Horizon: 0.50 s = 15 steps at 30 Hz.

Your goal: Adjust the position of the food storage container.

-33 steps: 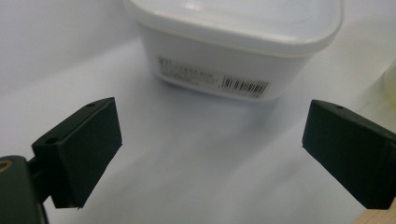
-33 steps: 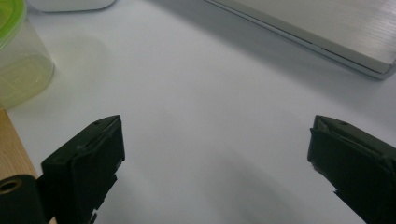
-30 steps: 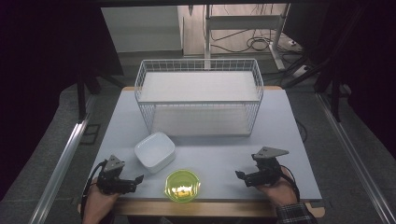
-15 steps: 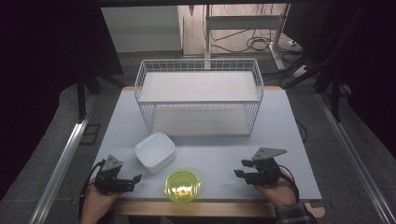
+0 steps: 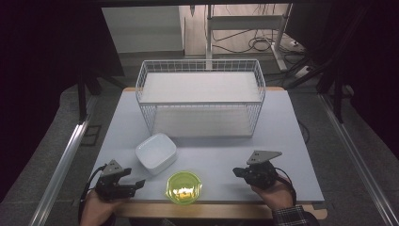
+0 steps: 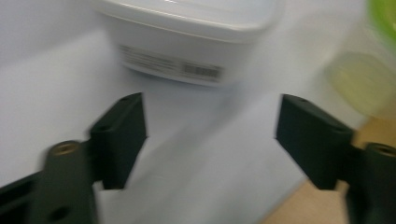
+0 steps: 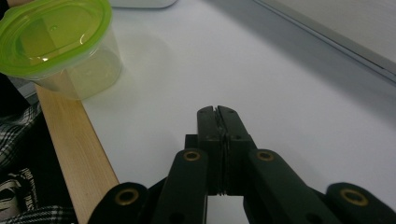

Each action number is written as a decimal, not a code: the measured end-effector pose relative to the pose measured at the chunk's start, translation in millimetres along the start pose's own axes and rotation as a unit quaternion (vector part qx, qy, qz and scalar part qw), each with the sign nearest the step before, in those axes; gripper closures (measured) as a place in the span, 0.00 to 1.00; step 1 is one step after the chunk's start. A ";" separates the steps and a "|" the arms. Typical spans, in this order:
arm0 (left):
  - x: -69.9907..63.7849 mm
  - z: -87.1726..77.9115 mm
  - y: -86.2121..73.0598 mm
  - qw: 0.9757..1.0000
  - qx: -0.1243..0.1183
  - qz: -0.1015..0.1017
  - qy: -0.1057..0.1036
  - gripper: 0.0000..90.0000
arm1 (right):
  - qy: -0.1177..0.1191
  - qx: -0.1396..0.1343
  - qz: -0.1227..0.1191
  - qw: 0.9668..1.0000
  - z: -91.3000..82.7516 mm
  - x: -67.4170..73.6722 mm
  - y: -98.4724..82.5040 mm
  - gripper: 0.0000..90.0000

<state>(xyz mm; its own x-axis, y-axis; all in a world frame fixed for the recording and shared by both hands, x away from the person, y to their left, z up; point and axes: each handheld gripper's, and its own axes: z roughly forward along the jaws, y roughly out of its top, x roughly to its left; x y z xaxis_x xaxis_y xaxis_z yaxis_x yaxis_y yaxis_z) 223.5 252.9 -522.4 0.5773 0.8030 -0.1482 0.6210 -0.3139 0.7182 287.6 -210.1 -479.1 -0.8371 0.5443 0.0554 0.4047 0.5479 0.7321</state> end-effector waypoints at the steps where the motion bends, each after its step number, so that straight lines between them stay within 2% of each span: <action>1: -2.7 0.8 -1.0 1.000 0.005 0.006 -0.011 0.37 | -0.002 -0.002 0.000 1.000 -1.4 -0.9 -0.9 1.00; 3: -7.5 2.3 -3.4 0.999 0.016 0.015 -0.023 0.42 | -0.007 -0.008 0.004 1.000 -4.3 -2.2 -2.5 1.00; 5: -13.5 2.3 -5.3 0.998 0.025 0.031 -0.041 0.51 | -0.008 -0.013 0.008 1.000 -6.4 -3.6 -3.3 1.00; 8: -18.0 0.7 -5.7 0.996 0.011 0.036 -0.077 0.70 | -0.004 -0.014 0.010 1.000 -6.0 -4.7 -4.5 1.00; 10: -23.8 2.6 -4.7 0.994 0.009 0.042 -0.104 0.82 | -0.004 -0.011 0.008 1.000 -4.5 -4.3 -5.1 1.00; 13: -33.2 7.0 -2.1 0.991 0.013 0.060 -0.120 0.99 | -0.003 -0.009 0.001 1.000 -3.4 -2.4 -4.9 0.99; 15: -39.7 13.1 0.3 0.988 0.014 0.064 -0.141 1.00 | -0.004 -0.010 -0.001 1.000 -3.5 -0.9 -4.5 0.99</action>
<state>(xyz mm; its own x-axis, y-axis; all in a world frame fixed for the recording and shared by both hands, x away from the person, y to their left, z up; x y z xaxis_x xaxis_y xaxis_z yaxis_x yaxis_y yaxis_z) 207.7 214.2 -525.2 0.7739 0.5843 -0.2442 0.5460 -0.4203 0.7247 285.2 -215.2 -480.0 -0.8351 0.5481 0.0474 0.3949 0.5372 0.7453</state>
